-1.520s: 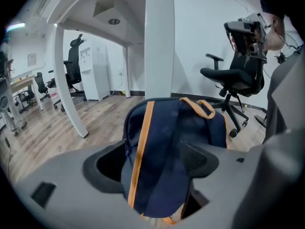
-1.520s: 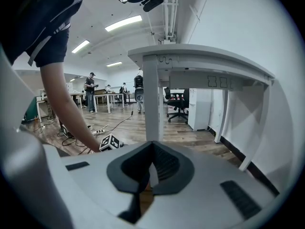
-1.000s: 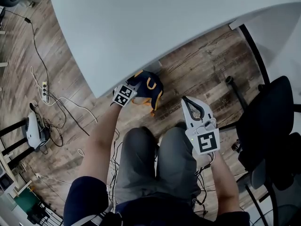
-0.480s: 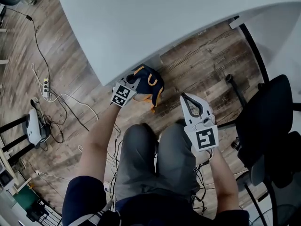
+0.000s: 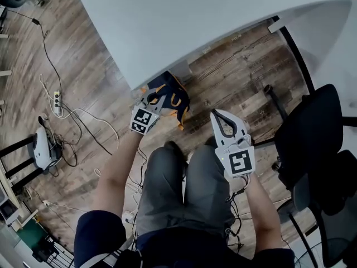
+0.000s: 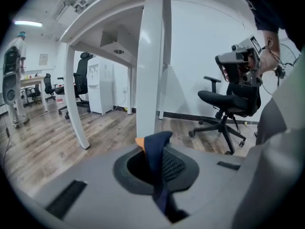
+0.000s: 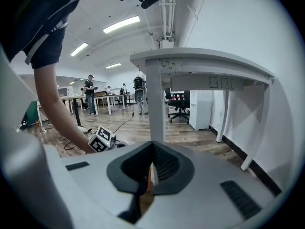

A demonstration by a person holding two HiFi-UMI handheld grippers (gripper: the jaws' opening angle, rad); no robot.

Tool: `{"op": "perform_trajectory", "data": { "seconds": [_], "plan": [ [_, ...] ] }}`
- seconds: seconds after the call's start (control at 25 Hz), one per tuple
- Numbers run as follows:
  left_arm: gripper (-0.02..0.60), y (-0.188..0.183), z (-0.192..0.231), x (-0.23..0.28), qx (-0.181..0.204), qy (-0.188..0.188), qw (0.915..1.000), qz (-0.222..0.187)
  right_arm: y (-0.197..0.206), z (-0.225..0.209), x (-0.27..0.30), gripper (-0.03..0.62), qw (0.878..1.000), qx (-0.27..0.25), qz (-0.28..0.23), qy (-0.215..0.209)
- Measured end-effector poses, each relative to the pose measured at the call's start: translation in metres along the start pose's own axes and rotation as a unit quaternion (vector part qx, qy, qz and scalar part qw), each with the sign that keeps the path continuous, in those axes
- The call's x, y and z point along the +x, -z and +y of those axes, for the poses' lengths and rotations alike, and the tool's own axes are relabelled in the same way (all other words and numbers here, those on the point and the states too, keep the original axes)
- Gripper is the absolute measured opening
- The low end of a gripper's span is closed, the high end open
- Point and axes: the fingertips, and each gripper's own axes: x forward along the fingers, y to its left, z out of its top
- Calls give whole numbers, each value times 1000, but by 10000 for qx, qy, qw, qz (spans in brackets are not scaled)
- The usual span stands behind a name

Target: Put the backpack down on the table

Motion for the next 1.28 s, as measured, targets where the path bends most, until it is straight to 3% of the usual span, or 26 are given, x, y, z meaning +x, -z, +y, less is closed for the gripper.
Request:
{"op": "perform_trajectory", "data": {
  "seconds": [0.36,0.64,0.88,1.28],
  "plan": [
    [2,-10,-6,-63,-401,-600,9972,216,-30,7,-17,-2,10000,39,32,-37],
    [2,-7,-13,-103,-689,-787,9936,428,-50,20,-23,-2,9998,-21,150,-114],
    [2,-55,-31,-140,-612,-727,9951,283,-86,31,-38,-2,9997,99,132,-153],
    [2,-169,-66,-226,-213,-757,9969,72,-168,47,-84,-1,9994,210,114,-265]
  ]
}}
